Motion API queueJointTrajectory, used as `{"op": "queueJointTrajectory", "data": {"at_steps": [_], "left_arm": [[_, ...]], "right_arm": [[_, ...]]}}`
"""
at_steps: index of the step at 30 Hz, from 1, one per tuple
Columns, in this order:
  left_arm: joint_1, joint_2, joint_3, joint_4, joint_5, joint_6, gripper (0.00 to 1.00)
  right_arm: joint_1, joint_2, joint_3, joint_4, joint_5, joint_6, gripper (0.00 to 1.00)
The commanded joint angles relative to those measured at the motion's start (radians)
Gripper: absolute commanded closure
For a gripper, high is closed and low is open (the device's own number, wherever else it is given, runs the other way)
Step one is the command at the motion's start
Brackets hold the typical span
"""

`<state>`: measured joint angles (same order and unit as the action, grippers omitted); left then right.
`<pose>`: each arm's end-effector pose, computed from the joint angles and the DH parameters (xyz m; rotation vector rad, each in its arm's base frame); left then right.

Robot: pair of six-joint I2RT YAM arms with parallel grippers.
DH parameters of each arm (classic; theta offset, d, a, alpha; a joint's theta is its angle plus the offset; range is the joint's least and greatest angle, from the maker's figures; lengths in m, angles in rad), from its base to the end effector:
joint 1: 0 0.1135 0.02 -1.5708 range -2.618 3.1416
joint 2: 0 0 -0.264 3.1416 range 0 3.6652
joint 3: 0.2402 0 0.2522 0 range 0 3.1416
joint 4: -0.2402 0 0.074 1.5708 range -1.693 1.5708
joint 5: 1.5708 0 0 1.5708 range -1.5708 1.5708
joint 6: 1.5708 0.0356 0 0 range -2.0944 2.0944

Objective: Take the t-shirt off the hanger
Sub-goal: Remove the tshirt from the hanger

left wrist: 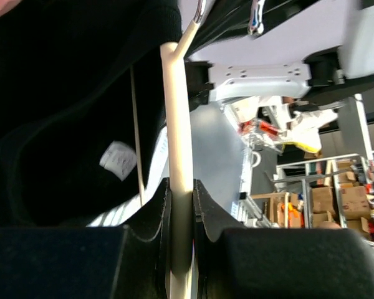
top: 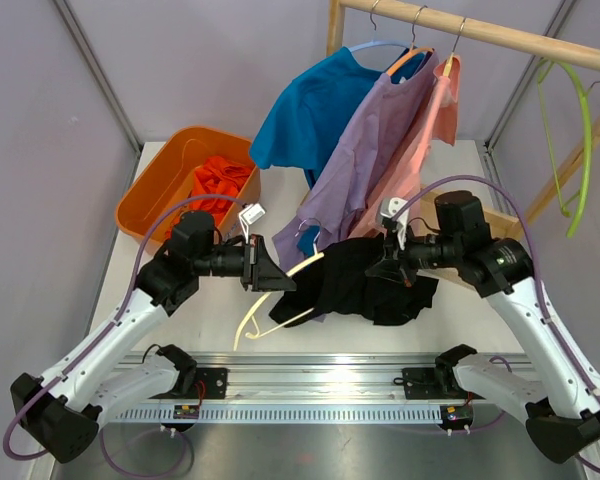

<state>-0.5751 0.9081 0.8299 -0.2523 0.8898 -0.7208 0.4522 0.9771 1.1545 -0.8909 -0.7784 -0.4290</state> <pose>0.1508 -0.1307 0.3310 0.5458 2.0911 -1.6595 0.1491 0.1002 0.3696 -1.2804 1.7714 0.8924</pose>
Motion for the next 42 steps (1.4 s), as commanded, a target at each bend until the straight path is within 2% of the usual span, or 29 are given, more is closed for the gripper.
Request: {"op": "queueJointTrajectory", "data": {"at_steps": [1,5,8,9,12,13,15,21,23,27,31,34,35,37,38,40,42], "left_arm": [[0.021,-0.012,0.080,-0.122,-0.032,0.167,1.00],[0.053,-0.032,0.112,-0.249,-0.051,0.274,1.00],[0.070,-0.063,0.187,-0.441,-0.110,0.452,1.00],[0.070,-0.074,0.225,-0.541,-0.139,0.554,1.00],[0.070,-0.126,0.265,-0.698,-0.199,0.676,1.00],[0.070,-0.142,0.293,-0.731,-0.216,0.757,1.00],[0.061,-0.185,0.314,-0.798,-0.255,0.797,1.00],[0.057,-0.297,0.383,-0.884,-0.327,0.876,1.00],[0.055,-0.351,0.402,-0.875,-0.391,0.882,1.00],[0.055,-0.423,0.440,-0.800,-0.396,0.877,1.00],[0.055,-0.439,0.434,-0.765,-0.376,0.856,1.00],[0.055,-0.433,0.384,-0.710,-0.313,0.828,1.00],[0.055,-0.431,0.373,-0.691,-0.296,0.821,1.00],[0.055,-0.420,0.344,-0.642,-0.244,0.804,1.00],[0.055,-0.417,0.312,-0.624,-0.224,0.799,1.00],[0.055,-0.384,0.290,-0.590,-0.180,0.797,1.00],[0.055,-0.350,0.275,-0.591,-0.154,0.805,1.00]], "right_arm": [[-0.036,-0.049,0.096,-0.025,0.005,-0.028,1.00],[-0.059,-0.071,0.125,-0.037,0.063,-0.036,1.00],[-0.092,-0.090,0.122,-0.017,0.191,-0.025,1.00],[-0.101,-0.104,0.119,-0.010,0.223,-0.010,1.00],[-0.144,-0.123,0.091,0.024,0.323,0.021,1.00],[-0.155,-0.126,0.083,0.030,0.359,0.024,1.00],[-0.184,-0.133,0.054,0.044,0.390,0.030,1.00],[-0.231,-0.169,0.001,0.014,0.461,0.006,1.00],[-0.234,-0.175,-0.025,-0.020,0.427,-0.028,1.00],[-0.234,-0.143,-0.087,-0.045,0.367,-0.088,1.00],[-0.233,-0.120,-0.144,-0.089,0.158,-0.201,1.00],[-0.233,-0.075,-0.193,-0.068,0.116,-0.217,1.00],[-0.231,-0.045,-0.194,-0.074,0.114,-0.224,0.95],[-0.233,-0.017,-0.190,-0.098,0.091,-0.261,0.76],[-0.233,-0.011,-0.181,-0.138,0.076,-0.275,0.61],[-0.233,-0.014,-0.147,-0.202,0.015,-0.345,0.49],[-0.233,-0.044,-0.057,-0.345,-0.024,-0.434,0.39]]}}
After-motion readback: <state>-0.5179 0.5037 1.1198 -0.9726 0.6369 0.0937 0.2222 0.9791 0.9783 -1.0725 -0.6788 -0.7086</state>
